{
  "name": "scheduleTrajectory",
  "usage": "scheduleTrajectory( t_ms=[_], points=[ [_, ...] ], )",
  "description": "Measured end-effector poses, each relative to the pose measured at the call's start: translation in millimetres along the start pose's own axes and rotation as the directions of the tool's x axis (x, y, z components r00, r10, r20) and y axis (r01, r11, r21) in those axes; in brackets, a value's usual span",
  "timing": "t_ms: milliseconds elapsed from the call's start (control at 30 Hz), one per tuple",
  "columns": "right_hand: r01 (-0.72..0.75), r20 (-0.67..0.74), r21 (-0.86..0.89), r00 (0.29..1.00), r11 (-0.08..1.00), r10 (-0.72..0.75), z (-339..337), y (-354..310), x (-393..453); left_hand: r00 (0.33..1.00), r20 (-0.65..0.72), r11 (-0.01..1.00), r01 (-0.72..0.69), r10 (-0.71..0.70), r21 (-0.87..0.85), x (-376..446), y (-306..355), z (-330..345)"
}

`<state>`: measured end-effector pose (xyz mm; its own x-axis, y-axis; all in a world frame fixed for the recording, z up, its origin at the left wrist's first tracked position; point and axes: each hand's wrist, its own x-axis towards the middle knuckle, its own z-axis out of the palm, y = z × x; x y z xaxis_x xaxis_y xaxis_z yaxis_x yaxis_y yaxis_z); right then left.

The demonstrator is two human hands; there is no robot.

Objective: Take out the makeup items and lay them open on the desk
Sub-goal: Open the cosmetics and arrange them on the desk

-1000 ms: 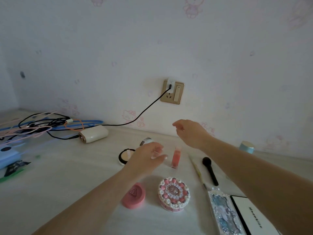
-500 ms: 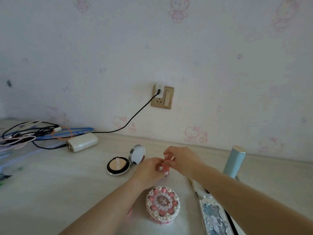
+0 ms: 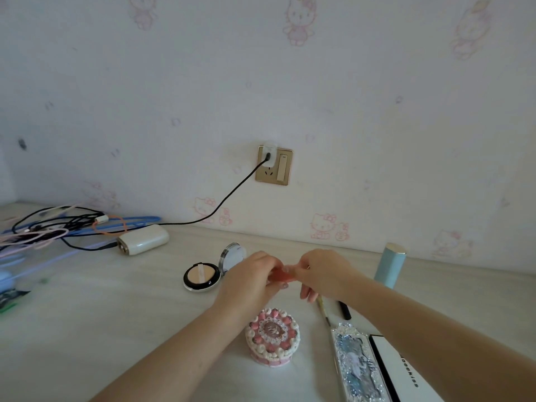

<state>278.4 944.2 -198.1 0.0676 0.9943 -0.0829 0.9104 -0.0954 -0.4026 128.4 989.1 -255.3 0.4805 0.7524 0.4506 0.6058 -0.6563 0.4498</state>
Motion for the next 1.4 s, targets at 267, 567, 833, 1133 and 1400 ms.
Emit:
scheduleTrajectory(
  t_ms=[267, 567, 833, 1133, 1400],
  points=[
    [0.101, -0.07, -0.137, 0.991, 0.985, -0.111, -11, -7, -13, 1.0, -0.025, 0.999, 0.005, -0.004, 0.051, -4, 7, -15],
    [0.041, -0.024, -0.138, 0.999, 0.99, -0.045, -13, -19, -19, 0.996, -0.063, 0.987, -0.054, 0.064, 0.15, -10, 5, -22],
    [0.162, -0.039, -0.217, 0.984, 0.963, -0.174, -14, -24, -17, 0.992, -0.079, 0.977, -0.083, 0.1, 0.194, -15, -1, -31],
    [0.053, -0.001, -0.2, 0.999, 0.978, -0.054, -10, -29, -7, 0.99, -0.077, 0.972, -0.1, 0.118, 0.214, -15, -3, -32],
    [0.233, -0.027, -0.36, 0.965, 0.903, -0.26, -7, -25, 1, 0.995, -0.072, 0.981, -0.056, 0.071, 0.188, -17, -8, -32]
  ],
)
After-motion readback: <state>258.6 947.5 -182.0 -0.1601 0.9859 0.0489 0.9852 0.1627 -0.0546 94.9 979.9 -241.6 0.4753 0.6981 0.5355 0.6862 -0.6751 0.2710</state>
